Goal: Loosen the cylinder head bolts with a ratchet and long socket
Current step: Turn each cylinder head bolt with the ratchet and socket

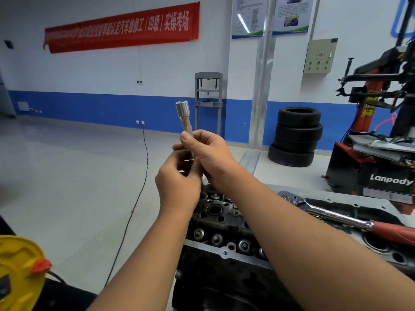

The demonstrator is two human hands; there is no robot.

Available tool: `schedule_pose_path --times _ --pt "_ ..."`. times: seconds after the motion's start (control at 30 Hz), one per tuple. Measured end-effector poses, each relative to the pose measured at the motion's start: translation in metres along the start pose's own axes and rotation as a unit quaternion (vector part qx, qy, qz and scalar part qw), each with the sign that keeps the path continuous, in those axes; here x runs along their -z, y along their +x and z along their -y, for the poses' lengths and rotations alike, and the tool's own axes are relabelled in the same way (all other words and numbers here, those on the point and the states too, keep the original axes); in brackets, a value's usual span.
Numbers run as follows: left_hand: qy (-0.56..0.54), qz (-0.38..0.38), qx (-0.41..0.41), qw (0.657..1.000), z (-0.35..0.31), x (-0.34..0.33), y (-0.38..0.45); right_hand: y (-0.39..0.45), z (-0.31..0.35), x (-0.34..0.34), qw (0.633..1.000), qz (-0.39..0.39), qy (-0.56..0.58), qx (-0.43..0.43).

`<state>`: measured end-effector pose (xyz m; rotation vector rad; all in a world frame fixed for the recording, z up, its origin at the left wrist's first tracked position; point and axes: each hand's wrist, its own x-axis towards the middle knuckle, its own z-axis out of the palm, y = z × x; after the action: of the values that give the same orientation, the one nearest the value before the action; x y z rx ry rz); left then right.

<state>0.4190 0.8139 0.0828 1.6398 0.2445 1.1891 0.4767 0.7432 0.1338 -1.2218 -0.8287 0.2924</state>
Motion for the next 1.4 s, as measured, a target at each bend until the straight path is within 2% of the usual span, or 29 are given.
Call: schedule_pose_path --times 0.23,0.37,0.47,0.63,0.87,1.07,1.23,1.4 --pt "-0.062 0.038 0.039 0.997 -0.0028 -0.0010 -0.0017 0.0001 0.0027 -0.0017 0.999 -0.005 -0.042 -0.015" --pt "-0.018 0.012 0.016 1.000 -0.0016 0.0005 0.0000 0.0000 0.0018 0.0001 1.000 -0.010 0.004 -0.002" --pt "-0.017 0.003 0.023 1.000 -0.0005 0.0005 0.0000 0.0005 0.0007 0.0010 1.000 -0.003 -0.001 0.001" --pt "-0.068 0.039 0.051 0.996 -0.0065 -0.0005 -0.0018 0.0015 0.0023 -0.0008 0.999 -0.009 -0.038 -0.009" --pt "-0.012 -0.001 0.026 1.000 -0.0016 0.0000 0.0006 0.0008 0.0017 -0.0014 1.000 0.005 0.024 -0.015" --pt "-0.049 0.026 0.077 0.995 -0.0076 -0.0005 -0.0009 0.0010 0.0043 -0.0031 0.999 0.001 -0.039 -0.019" --pt "-0.008 0.012 0.050 0.999 -0.0009 -0.0010 0.0015 0.0008 0.0044 -0.0031 0.999 0.013 0.017 -0.027" --pt "-0.029 -0.037 0.053 0.997 -0.0059 0.0021 -0.0017 0.0033 0.0015 -0.0056 0.999 -0.048 -0.022 -0.003"
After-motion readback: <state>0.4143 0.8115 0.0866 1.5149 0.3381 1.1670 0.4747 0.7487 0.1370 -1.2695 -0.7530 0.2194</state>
